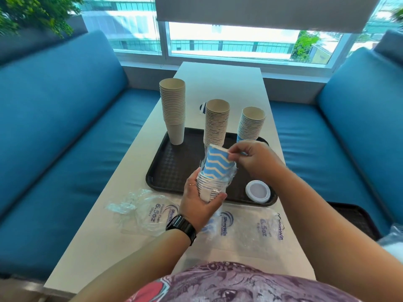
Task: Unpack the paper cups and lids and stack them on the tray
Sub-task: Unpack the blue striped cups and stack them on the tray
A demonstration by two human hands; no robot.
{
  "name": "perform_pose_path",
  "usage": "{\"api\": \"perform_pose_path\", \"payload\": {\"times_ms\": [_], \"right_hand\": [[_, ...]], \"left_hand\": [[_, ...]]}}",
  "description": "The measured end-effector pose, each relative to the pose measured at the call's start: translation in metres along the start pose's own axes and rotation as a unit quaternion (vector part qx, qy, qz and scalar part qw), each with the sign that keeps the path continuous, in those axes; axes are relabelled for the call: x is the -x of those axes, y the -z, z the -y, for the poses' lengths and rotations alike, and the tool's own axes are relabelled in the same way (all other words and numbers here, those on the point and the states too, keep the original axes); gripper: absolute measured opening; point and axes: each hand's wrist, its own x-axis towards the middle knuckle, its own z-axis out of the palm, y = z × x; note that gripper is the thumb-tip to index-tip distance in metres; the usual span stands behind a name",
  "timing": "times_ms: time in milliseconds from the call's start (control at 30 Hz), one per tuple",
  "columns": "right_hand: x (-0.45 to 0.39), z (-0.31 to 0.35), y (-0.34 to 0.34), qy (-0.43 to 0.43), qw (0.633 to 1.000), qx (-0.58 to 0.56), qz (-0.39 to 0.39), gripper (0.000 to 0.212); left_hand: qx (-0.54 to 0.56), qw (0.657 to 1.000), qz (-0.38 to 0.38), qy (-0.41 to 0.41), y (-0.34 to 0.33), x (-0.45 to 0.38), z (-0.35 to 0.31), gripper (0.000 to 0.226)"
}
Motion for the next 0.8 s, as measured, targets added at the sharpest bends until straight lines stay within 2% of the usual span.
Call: {"api": "perform_pose_path", "payload": {"times_ms": [133,267,400,533,667,800], "right_hand": [[-0.021,-0.001,0.028,-0.005,0.997,-0.009,-0.077,0.011],[-0.049,0.000,0.060,0.020,0.991,0.043,-0.123,0.013],[-0.076,-0.003,0.086,0.035,0.976,0.136,-0.165,0.018],[-0.102,-0.013,0.096,0.019,0.939,0.283,-0.196,0.024],[-0.116,-0.028,0.088,-0.019,0.910,0.380,-0.166,0.026],[-0.117,-0.048,0.072,-0.041,0.907,0.404,-0.114,0.026]], "left_hand": [[0.009,1.000,-0.002,0.004,-0.001,-0.001,0.001,0.095],[0.014,1.000,0.001,0.009,-0.002,-0.001,0.003,0.101],[0.002,1.000,0.008,0.007,-0.005,-0.005,0.007,0.103],[-0.005,1.000,0.012,0.000,-0.006,-0.006,0.007,0.102],[-0.011,1.000,0.017,-0.002,-0.005,-0.007,0.007,0.101],[-0.005,1.000,0.020,0.005,-0.005,-0.008,0.006,0.104]]}}
